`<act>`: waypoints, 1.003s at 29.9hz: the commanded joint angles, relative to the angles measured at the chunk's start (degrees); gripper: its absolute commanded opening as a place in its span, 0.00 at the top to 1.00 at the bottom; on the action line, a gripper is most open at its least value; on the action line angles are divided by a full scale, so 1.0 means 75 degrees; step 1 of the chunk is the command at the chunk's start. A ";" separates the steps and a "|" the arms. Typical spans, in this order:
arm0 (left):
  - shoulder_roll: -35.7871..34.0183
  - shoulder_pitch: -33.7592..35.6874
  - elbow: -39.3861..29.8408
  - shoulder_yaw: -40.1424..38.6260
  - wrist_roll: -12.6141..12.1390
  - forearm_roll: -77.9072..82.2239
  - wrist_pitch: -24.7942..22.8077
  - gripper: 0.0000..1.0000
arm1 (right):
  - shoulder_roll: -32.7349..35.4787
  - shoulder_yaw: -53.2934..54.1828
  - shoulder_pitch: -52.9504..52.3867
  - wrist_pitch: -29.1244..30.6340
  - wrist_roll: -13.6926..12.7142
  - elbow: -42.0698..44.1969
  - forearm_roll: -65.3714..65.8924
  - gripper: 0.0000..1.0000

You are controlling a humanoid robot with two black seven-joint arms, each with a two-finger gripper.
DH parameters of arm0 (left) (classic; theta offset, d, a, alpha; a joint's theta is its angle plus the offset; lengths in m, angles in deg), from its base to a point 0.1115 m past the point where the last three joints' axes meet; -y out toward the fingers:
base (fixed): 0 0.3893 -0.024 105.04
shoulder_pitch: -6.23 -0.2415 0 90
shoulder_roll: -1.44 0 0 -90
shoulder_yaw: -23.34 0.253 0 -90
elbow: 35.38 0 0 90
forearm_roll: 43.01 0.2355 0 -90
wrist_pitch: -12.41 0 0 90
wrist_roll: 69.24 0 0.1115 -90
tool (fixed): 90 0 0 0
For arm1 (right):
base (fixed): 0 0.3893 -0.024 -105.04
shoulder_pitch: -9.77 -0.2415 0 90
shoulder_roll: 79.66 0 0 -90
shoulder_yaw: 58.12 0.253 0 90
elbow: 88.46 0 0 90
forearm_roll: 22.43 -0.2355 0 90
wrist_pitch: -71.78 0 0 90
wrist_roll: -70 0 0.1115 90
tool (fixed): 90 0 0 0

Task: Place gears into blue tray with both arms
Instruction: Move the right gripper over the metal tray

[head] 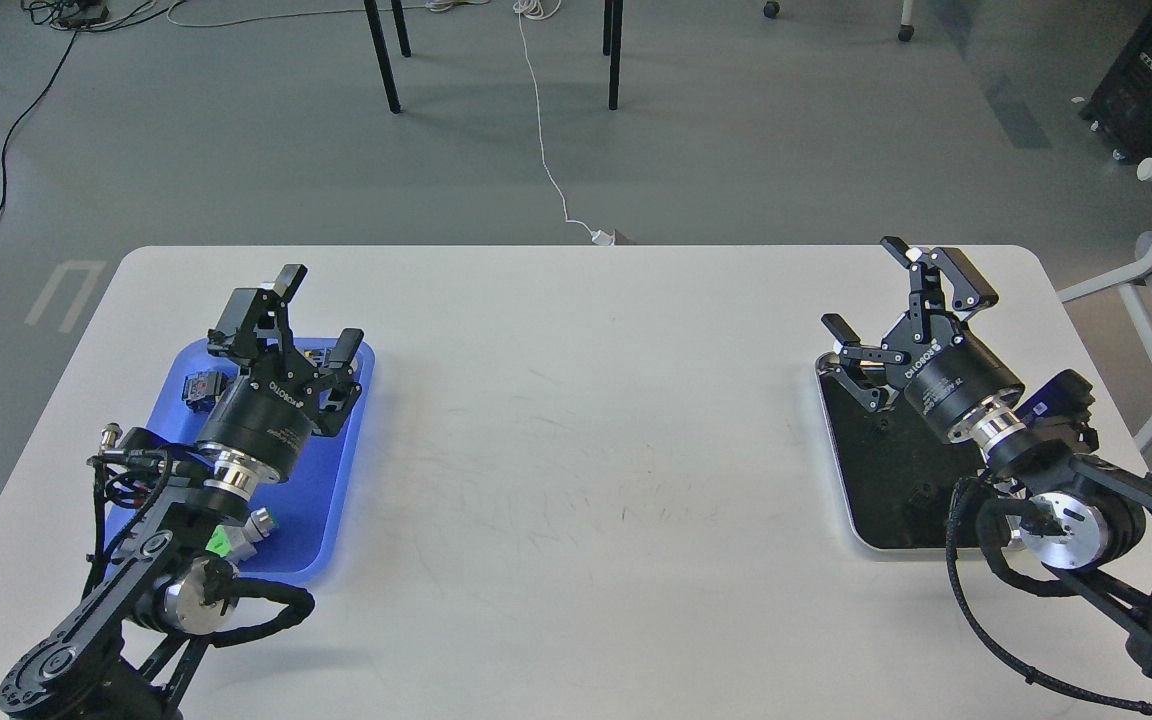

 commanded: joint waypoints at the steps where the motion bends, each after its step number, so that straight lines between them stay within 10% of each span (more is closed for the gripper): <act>1: 0.0053 0.0004 -0.0001 0.0000 -0.0010 0.0000 -0.0012 0.02 | 0.0019 0.0062 0.0036 -0.0032 0.0002 -0.0068 0.0022 0.01; 15: -0.0580 0.0507 0.0093 0.0316 -0.0056 -0.0094 -0.0376 0.02 | 0.0978 -0.0301 -0.0736 0.0050 0.0002 -0.0080 0.1799 0.01; 30: -0.0486 0.0484 -0.0071 0.0375 0.0119 -0.0059 -0.0458 0.02 | 0.2761 -0.4951 -0.5059 0.0050 0.0002 0.0118 0.8305 0.01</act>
